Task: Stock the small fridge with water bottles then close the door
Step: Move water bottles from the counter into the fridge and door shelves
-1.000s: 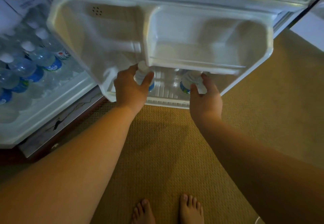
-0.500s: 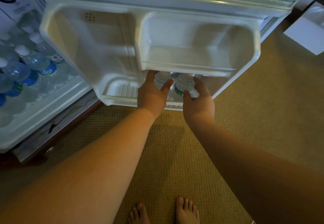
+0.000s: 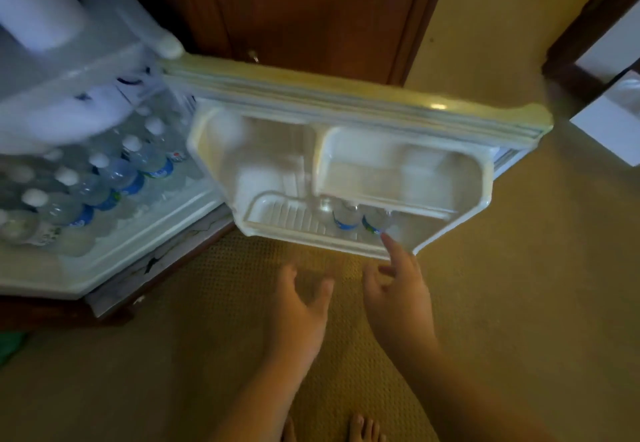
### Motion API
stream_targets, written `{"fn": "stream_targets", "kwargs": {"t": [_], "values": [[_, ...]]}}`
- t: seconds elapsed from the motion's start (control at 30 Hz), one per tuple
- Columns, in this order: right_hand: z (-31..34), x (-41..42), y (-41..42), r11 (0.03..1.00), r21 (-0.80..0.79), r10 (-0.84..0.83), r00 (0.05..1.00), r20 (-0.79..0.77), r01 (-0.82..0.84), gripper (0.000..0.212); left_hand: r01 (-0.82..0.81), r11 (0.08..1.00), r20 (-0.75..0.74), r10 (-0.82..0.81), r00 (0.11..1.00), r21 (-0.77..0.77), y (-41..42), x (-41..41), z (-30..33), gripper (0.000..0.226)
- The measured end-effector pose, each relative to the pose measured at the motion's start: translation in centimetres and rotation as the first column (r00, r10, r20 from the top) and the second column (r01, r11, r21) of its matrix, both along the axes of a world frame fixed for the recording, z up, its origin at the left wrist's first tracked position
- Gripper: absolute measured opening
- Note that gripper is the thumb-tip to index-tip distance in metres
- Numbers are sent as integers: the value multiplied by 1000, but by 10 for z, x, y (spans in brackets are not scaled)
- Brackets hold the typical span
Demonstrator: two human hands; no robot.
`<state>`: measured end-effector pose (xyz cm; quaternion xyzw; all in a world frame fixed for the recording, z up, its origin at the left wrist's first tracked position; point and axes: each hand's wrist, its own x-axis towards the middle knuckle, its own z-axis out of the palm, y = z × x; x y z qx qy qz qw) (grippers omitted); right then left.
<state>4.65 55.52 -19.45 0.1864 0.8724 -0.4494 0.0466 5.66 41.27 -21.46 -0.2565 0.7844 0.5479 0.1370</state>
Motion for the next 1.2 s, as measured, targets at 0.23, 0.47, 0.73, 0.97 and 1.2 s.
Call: {"fn": "stream_targets", "kwargs": {"t": [0.23,0.47,0.73,0.97,1.2], "values": [[243,24,-30,971,43,231,874,-427,-235,72,-93,994,-135,99,986,52,-98,48,260,38],[522,-30,-85,936,90,288,597,-749,-340,59,-437,865,-667,177,724,-245,-156,31,547,34],[655,-146,-164,897,113,400,675,-621,-427,75,-370,901,-740,88,667,-226,-216,-73,668,25],[684,-300,-226,913,329,384,782,-490,-242,68,-182,868,-665,-203,718,-462,-258,-248,726,46],[663,-383,-238,858,472,391,852,-349,-200,47,66,734,-361,-407,839,-676,-274,-394,698,63]]}}
